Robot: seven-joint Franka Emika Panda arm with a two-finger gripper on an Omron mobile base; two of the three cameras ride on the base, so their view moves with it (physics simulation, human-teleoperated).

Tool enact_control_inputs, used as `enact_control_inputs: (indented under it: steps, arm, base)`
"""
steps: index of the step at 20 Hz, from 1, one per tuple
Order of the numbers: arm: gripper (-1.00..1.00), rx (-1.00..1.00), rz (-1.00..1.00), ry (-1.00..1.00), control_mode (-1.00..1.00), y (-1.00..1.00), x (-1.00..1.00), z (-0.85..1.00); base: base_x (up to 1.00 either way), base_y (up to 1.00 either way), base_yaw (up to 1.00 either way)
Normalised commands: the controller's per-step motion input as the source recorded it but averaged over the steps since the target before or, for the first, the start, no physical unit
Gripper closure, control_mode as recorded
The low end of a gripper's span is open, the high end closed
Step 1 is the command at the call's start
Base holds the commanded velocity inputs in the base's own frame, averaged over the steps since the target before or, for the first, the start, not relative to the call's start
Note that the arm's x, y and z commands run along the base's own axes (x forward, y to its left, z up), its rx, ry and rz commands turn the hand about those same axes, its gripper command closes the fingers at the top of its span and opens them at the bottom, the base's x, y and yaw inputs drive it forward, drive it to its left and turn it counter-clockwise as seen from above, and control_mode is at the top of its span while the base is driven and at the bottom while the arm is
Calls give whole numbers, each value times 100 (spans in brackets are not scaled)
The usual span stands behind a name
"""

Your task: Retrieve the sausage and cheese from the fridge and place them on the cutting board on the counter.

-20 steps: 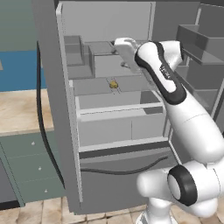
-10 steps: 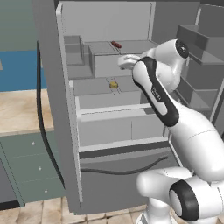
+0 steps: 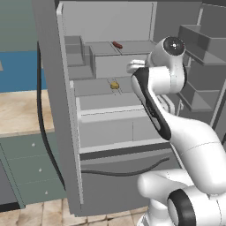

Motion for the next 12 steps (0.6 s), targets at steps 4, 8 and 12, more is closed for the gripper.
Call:
enact_control_inputs:
  steps: [4,8,12]
  arm:
    - [-100,-14,-23,15,-100,-41,-2,0]
    - [-100,-3,-1,0,-100,-20,0,0]
    - [-100,0,13,0,-100,-9,-47,-2]
  base:
    - [0,0,0]
    - [0,0,0]
    - [0,0,0]
